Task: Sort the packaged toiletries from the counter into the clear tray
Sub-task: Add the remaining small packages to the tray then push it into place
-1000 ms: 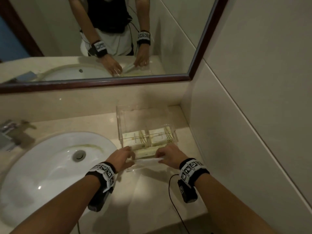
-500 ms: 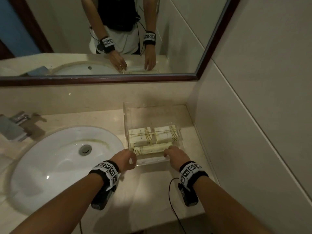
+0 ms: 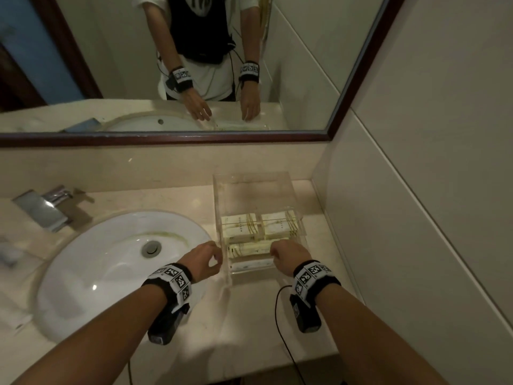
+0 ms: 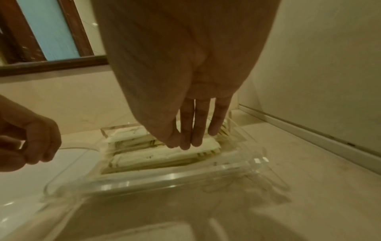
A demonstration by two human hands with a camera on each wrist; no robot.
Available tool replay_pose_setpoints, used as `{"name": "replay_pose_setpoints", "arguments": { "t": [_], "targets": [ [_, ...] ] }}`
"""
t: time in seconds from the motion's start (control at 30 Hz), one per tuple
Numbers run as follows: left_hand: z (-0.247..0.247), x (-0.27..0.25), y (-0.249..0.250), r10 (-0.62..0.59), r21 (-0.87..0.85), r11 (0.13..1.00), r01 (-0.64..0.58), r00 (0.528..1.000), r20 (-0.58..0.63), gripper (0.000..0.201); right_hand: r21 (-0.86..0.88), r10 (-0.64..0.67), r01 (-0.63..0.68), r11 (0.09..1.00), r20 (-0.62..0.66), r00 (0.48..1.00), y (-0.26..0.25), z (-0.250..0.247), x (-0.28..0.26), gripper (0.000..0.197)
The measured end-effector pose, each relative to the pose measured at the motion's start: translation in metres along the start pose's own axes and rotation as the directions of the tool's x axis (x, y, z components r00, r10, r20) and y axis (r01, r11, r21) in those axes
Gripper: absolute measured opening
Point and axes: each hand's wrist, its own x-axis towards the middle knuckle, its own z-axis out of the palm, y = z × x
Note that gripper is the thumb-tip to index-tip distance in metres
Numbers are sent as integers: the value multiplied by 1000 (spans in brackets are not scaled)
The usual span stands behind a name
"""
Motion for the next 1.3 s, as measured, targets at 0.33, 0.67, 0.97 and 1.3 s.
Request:
{"name": "replay_pose_setpoints", "arguments": {
  "t": [0.33,0.67,0.97,1.3],
  "targets": [
    [-53,-75,-57,-142,-19,990,140,981,-132,12,-23,-176,176,984,2,984,-109,-24,28,21],
    [-92,-203,-150,-414,-87,910,406,867,-278,7,-98,-418,425,900,80,905,-274,-9,45,26],
    [-85,-297,-220,-616,-220,788,575,731,-294,8,-142,-515,558,817,252,819,-399,26,51,24],
    [-79,-373,-289,-717,-351,696,626,633,-293,29,-169,-573,652,739,350,741,-512,81,58,22]
  ]
}}
